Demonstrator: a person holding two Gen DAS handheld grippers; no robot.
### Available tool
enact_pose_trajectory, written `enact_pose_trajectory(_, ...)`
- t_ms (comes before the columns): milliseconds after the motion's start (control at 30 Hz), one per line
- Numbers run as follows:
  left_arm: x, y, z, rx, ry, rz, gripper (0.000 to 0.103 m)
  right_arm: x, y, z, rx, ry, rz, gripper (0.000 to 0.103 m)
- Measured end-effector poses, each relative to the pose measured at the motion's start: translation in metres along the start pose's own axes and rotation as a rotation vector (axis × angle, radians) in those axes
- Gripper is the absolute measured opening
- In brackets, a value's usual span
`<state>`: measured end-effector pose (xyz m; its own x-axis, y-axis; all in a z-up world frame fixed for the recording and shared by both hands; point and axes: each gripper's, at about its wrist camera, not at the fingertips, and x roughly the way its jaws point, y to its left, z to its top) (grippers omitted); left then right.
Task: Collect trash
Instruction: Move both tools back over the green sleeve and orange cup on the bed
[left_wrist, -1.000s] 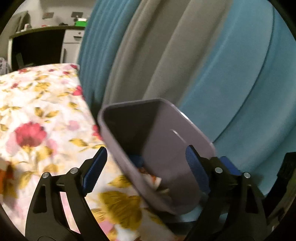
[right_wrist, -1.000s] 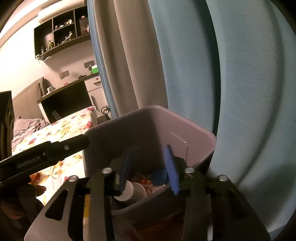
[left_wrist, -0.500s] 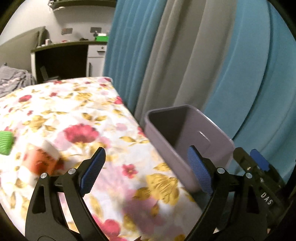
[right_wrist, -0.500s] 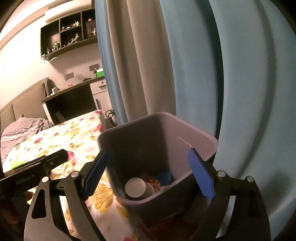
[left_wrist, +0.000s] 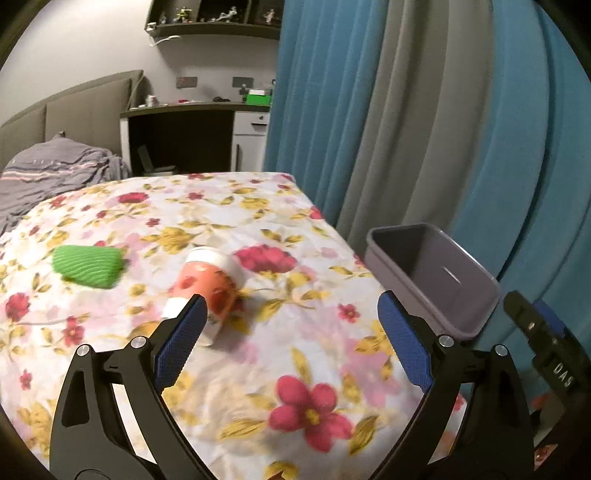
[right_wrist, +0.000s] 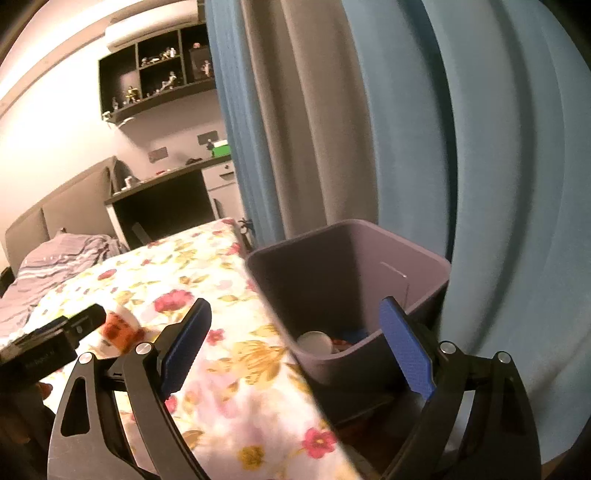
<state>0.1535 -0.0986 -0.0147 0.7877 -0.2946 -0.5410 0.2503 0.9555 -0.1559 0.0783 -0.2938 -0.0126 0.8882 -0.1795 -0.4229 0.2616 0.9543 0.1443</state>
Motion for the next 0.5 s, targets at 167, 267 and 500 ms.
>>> enact_pose_trajectory(167,-0.02,0.03,-0.005,-0.018,-0.018,0.059,0.092,-0.006,0.024,-0.005,-0.008,0.006,0.036,0.089)
enact_pose_trajectory(267,-0.032,0.056,-0.008,-0.048,-0.025,0.106,0.092,-0.005,0.041,-0.01,-0.023,0.026,0.065,0.089)
enact_pose_trajectory(500,-0.052,0.119,-0.014,-0.111,-0.04,0.227,0.092,-0.004,0.092,-0.019,-0.085,0.061,0.15,0.089)
